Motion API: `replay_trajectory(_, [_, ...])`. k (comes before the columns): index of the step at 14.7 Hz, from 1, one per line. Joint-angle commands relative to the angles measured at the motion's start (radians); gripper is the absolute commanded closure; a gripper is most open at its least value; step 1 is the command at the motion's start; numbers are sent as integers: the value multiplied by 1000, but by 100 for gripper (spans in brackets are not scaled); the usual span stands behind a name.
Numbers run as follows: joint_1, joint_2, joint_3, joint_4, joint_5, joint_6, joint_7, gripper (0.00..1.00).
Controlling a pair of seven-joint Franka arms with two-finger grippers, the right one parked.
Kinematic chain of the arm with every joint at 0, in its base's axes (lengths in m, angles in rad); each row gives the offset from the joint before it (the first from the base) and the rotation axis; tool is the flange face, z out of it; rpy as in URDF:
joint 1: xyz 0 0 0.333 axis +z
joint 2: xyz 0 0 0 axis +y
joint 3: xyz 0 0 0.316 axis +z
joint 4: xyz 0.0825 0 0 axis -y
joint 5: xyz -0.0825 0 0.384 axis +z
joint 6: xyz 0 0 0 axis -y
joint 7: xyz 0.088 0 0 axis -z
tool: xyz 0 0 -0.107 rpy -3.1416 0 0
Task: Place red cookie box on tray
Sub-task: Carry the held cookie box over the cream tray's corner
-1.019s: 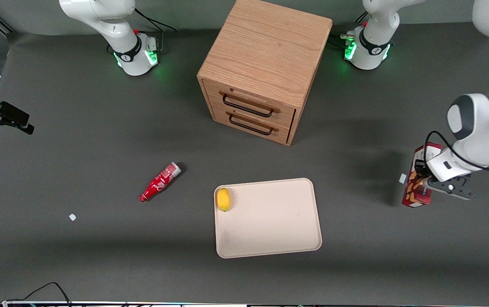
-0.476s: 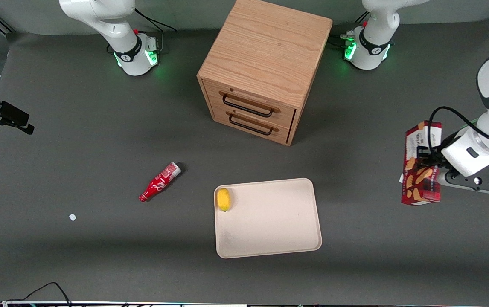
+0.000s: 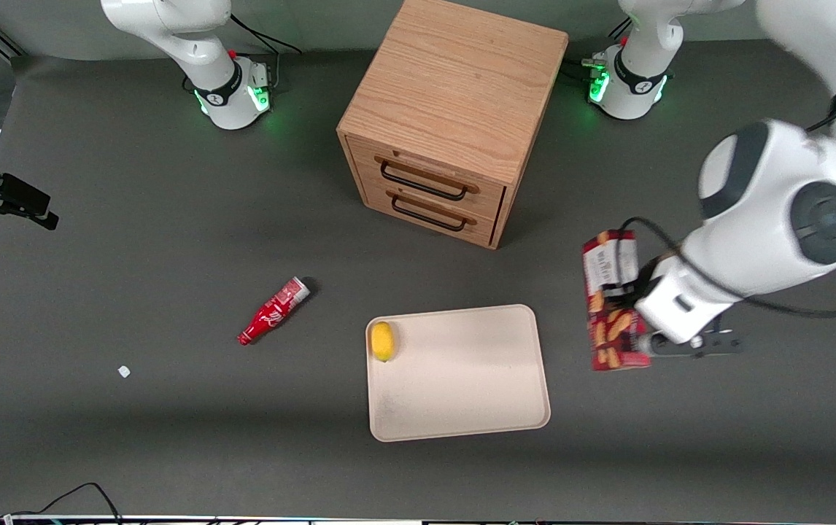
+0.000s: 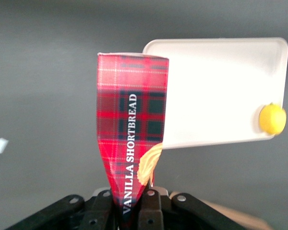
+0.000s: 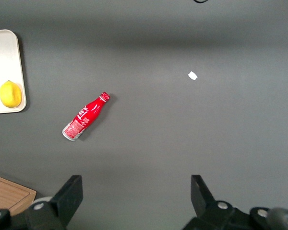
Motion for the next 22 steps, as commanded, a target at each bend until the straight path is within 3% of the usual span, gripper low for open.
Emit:
replay_trajectory(1, [-63, 118, 4, 82, 85, 48, -108, 100])
replay_trajectory(4, [-115, 196, 7, 81, 176, 108, -151, 100])
replay_trajectory(10, [-166, 320, 19, 50, 269, 263, -243, 100])
replay_trajectory(20, [-177, 365, 67, 29, 280, 358, -248, 100])
replay_trajectory(22, [-177, 363, 67, 24, 297, 376, -248, 0])
